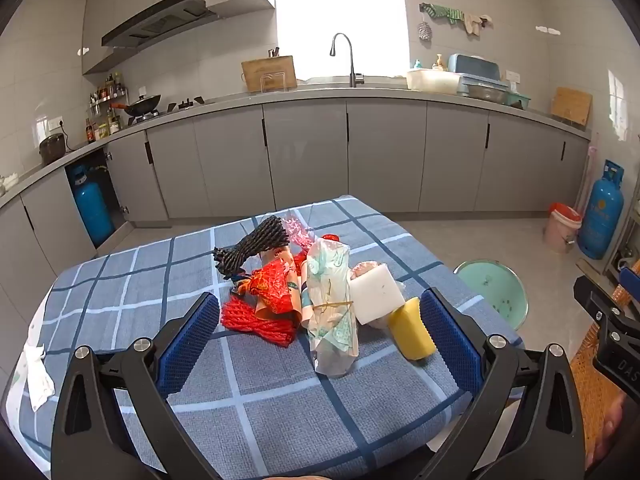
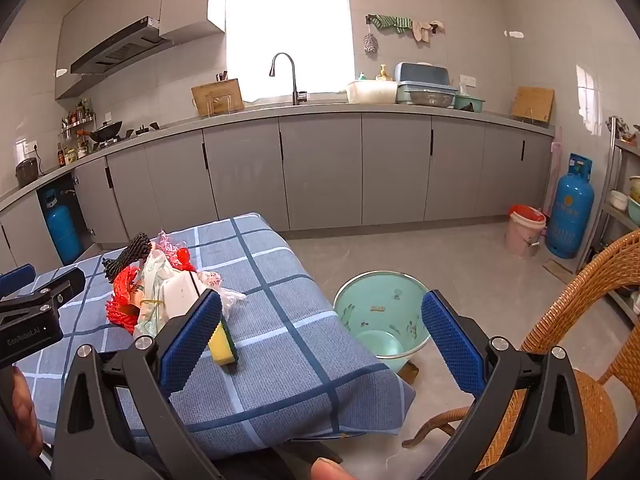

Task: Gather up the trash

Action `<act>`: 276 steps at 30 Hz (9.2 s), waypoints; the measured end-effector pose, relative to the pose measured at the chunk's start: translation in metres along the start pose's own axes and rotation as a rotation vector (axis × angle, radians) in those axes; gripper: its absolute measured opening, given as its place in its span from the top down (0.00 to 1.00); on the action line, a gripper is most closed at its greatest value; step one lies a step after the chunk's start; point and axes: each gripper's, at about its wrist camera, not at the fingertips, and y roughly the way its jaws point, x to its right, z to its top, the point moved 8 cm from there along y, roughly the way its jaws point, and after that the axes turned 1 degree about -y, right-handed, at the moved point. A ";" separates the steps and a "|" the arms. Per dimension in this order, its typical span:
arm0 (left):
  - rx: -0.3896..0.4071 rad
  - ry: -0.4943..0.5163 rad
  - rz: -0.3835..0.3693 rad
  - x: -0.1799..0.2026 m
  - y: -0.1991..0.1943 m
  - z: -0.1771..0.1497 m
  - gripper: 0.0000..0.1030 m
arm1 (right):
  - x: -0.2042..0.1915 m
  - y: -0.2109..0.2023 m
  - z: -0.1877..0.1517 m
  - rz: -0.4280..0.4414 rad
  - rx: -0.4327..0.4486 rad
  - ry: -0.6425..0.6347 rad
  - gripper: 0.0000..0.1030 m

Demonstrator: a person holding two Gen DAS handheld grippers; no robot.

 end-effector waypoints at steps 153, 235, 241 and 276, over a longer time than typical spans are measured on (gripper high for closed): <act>-0.073 0.093 -0.083 0.007 0.100 0.001 0.67 | -0.084 0.128 -0.049 0.352 -0.152 -0.116 0.72; -0.115 0.297 -0.278 0.243 0.204 0.043 0.14 | 0.176 0.250 -0.032 -0.087 -0.144 0.136 0.32; -0.103 0.296 -0.252 0.224 0.192 0.040 0.14 | 0.154 0.239 -0.030 -0.055 -0.142 0.129 0.30; -0.016 0.162 -0.065 0.050 0.125 0.031 0.14 | -0.049 0.181 -0.032 0.193 -0.165 -0.094 0.26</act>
